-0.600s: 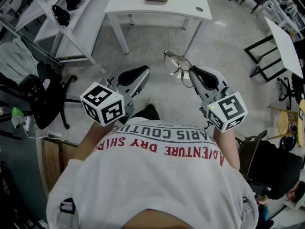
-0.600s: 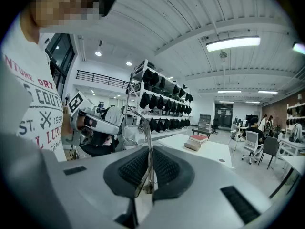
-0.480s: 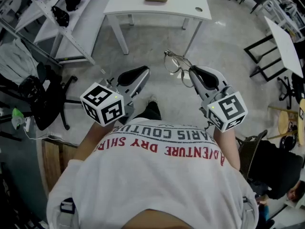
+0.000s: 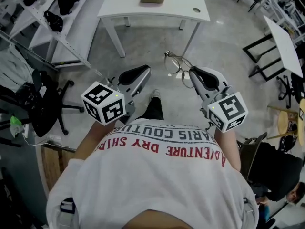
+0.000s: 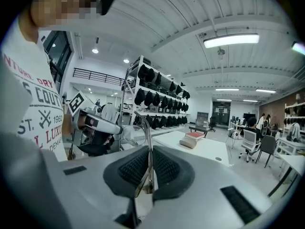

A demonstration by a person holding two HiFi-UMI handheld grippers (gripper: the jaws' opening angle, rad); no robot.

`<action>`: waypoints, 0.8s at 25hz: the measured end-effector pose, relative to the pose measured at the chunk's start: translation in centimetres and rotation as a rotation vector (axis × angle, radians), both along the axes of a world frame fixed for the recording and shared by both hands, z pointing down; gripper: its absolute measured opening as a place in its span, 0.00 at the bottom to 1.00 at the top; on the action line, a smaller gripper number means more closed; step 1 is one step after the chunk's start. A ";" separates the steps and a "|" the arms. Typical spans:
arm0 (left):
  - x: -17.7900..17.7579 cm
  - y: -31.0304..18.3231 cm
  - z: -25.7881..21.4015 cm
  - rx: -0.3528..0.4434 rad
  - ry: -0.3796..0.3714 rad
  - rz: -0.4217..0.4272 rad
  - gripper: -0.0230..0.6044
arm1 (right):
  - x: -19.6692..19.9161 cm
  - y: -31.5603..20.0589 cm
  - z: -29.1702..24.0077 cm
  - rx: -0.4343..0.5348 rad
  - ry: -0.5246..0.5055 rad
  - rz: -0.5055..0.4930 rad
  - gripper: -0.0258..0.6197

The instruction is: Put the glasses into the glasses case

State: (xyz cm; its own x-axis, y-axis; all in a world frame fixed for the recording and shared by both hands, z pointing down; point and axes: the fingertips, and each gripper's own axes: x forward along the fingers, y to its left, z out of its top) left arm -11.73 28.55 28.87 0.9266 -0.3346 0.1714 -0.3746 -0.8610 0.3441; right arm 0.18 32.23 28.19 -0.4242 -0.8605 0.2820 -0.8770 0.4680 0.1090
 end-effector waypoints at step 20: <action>7.1 -19.8 1.8 -0.072 -0.028 -0.003 0.11 | 6.7 -19.6 1.7 -0.074 -0.014 -0.015 0.10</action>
